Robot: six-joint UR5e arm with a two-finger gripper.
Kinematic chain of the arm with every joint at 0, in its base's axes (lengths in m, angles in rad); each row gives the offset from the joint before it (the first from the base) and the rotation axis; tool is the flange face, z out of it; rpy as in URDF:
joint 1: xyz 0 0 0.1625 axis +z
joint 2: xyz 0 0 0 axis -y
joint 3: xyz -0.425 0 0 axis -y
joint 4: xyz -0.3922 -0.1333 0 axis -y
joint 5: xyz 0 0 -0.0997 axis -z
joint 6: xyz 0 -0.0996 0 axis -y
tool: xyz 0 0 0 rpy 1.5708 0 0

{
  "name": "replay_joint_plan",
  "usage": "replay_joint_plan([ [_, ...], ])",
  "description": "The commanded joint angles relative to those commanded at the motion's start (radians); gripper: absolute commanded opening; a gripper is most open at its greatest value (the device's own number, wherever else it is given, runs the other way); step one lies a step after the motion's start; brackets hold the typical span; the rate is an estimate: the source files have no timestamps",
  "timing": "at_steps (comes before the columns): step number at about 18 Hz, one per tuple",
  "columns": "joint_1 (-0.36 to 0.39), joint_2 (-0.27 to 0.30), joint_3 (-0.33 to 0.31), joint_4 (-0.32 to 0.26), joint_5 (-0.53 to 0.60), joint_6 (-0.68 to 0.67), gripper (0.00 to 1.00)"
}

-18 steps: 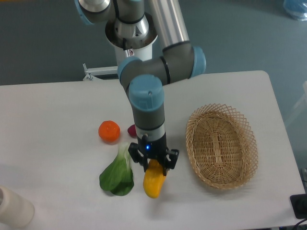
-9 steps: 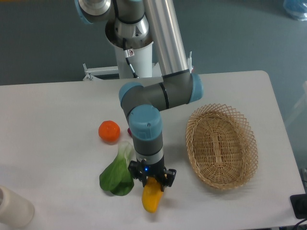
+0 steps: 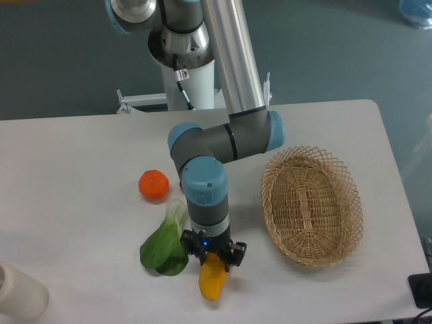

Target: Place the mango on the table

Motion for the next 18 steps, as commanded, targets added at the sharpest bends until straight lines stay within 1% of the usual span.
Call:
replay_joint_plan([
  [2, -0.005, 0.000, 0.000, 0.000, 0.015, 0.002, 0.55],
  [4, -0.005, -0.002, 0.000, 0.000, 0.022, 0.002, 0.60],
  [5, -0.005, -0.002, 0.000, 0.000, 0.023, 0.002, 0.74],
  [6, -0.005, 0.000, 0.000, 0.002, 0.037, 0.005, 0.91],
  [7, -0.006, 0.000, 0.000, 0.002, 0.051, 0.011, 1.00],
  [14, -0.011, 0.021, 0.015, 0.003, 0.058, 0.014, 1.00],
  [18, -0.011, 0.054, 0.006, 0.002, 0.051, 0.015, 1.00],
])
